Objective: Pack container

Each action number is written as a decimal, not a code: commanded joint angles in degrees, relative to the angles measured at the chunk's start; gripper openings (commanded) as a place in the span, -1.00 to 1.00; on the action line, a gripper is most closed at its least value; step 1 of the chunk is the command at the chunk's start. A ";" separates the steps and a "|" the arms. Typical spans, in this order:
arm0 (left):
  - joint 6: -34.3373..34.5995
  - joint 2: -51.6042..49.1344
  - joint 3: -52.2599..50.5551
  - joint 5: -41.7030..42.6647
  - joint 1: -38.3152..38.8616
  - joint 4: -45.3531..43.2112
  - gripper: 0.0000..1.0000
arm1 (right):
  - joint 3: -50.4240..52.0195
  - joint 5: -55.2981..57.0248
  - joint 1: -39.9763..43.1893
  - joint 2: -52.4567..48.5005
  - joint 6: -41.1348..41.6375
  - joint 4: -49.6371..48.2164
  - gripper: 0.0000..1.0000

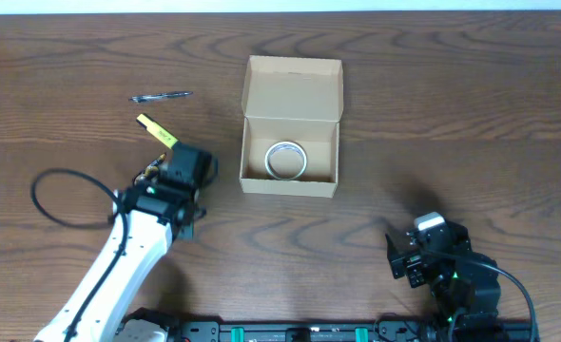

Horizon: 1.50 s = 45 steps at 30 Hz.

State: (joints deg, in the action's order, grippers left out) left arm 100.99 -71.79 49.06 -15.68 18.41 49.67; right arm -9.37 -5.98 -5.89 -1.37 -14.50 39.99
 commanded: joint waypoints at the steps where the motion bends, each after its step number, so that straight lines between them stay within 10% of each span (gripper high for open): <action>1: -14.75 -1.18 10.58 -5.92 1.29 1.31 -0.89 | 0.15 -0.02 0.46 0.35 0.59 0.09 0.99; 10: -33.44 -19.21 33.83 2.34 9.66 1.27 -0.88 | 0.15 -0.02 0.46 0.35 0.59 0.11 0.99; 45: -33.29 -37.66 37.68 15.21 15.39 3.02 -0.70 | 0.15 -0.02 0.44 0.35 0.59 0.09 0.98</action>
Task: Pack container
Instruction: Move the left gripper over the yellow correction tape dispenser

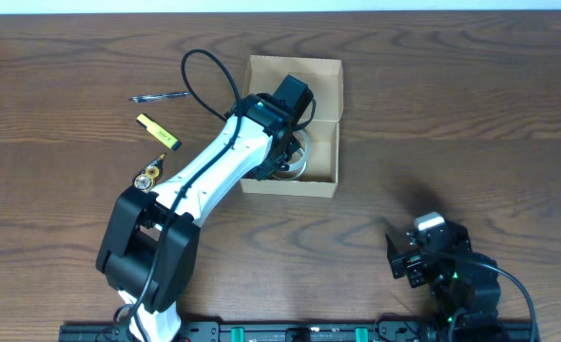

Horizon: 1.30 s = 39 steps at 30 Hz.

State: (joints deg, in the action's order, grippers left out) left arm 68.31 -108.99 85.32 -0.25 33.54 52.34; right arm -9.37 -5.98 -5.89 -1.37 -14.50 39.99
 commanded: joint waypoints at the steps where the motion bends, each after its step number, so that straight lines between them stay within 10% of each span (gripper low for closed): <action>1: -0.61 -0.46 1.42 -0.26 0.26 0.35 -0.66 | 0.15 -0.02 0.46 0.35 0.59 0.11 0.99; 19: 1.31 13.20 1.49 -13.31 -1.51 -1.51 -0.41 | 0.15 -0.02 0.46 0.35 0.59 0.09 0.99; 27: 28.63 24.65 1.46 -29.18 -11.28 20.85 0.03 | 0.15 -0.02 0.46 0.35 0.59 0.09 0.99; 31: 44.28 24.59 1.36 -28.41 -17.70 29.05 0.64 | 0.15 -0.02 0.46 0.35 0.59 0.09 0.99; 33: 46.12 23.65 1.36 -28.04 -20.76 29.40 0.93 | 0.15 -0.02 0.46 0.35 0.59 0.09 0.99; 39: 45.92 19.50 1.31 -18.67 -29.46 27.61 0.91 | 0.15 -0.02 0.46 0.35 0.59 0.09 0.99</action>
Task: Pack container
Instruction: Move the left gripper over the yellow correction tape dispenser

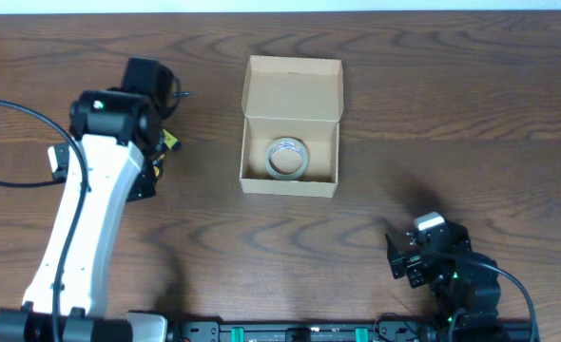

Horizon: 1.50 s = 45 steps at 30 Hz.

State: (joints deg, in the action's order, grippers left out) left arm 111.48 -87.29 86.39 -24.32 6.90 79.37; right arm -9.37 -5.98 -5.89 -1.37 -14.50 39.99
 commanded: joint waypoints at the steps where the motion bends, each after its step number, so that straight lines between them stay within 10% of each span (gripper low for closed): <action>1: 2.99 -3.21 0.24 6.49 -3.74 0.74 0.91 | 0.15 -0.02 0.46 0.35 0.59 0.09 0.98; 16: 7.93 -21.81 -0.52 6.16 -5.14 -13.25 0.91 | 0.15 -0.02 0.46 0.35 0.59 0.09 0.99; 45: 7.91 -22.14 -17.09 13.44 -11.80 -31.71 0.96 | 0.15 -0.02 0.46 0.35 0.59 0.09 0.98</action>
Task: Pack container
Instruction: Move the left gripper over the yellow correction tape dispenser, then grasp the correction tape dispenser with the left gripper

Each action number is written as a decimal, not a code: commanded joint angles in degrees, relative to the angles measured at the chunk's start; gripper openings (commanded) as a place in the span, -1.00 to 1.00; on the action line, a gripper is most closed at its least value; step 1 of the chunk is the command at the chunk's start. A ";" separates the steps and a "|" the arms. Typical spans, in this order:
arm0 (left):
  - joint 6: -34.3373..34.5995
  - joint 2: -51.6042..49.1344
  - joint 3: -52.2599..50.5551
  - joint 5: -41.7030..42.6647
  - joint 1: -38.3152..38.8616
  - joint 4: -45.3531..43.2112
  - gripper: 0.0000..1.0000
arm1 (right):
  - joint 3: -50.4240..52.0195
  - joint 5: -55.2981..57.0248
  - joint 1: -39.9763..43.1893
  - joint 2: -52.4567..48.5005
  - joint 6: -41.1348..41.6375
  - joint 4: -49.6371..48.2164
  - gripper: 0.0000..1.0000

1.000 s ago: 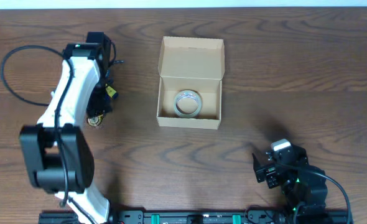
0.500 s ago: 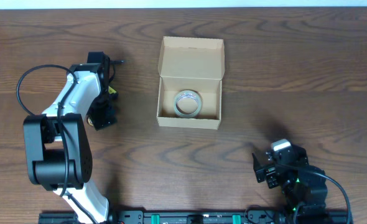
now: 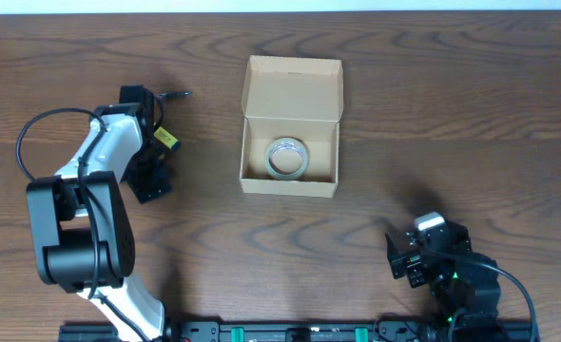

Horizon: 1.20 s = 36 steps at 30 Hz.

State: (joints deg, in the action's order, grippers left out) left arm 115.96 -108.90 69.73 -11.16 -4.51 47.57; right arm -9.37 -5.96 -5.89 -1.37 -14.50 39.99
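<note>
An open cardboard box [image 3: 328,161] stands at the table's middle with its lid flap [image 3: 295,85] folded back. A silvery tape roll [image 3: 286,158] lies inside it. A yellow strip [image 3: 167,140] lies left of the box, and a pen [image 3: 174,95] shows partly beyond it. My left gripper [image 3: 152,180] is low over the table just below the yellow strip; its fingers are hidden by its own dark body. My right gripper [image 3: 402,258] rests folded at the front right, far from the box.
The left arm's black cable [image 3: 29,142] loops out over the table at the far left. A black rail [image 3: 290,332] runs along the front edge between the two arm bases.
The left arm has folded in closer to its base. Its gripper end now sits lower, by the yellow strip, which shows more fully. The box, tape roll and right arm are unchanged.
The left gripper was first beside a small metal ring left of the box. Then the arm reached over the box, with the ring still on the table. Then it was back at the left over the pen and strip, and now it covers the ring's spot.
</note>
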 commanded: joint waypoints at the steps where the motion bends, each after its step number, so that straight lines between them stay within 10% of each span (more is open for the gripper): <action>1: 3.43 -0.57 -0.44 0.28 -0.44 -0.07 0.98 | 0.15 -0.04 0.46 0.35 0.59 0.11 0.98; 14: 3.43 -3.91 -0.44 3.37 -0.24 -3.50 0.80 | 0.15 -0.04 0.46 0.35 0.59 0.11 0.99; 26: 3.41 -3.91 -0.44 3.32 -0.35 -3.50 -0.31 | 0.15 -0.04 0.46 0.35 0.59 0.09 0.99; 36: 3.15 -3.43 -0.44 3.76 -0.33 -3.48 -0.59 | 0.15 -0.04 0.46 0.35 0.59 0.09 0.98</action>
State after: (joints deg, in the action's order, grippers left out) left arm 115.96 -111.66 69.82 -7.84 -4.49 43.66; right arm -9.37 -5.98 -5.89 -1.37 -14.50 39.99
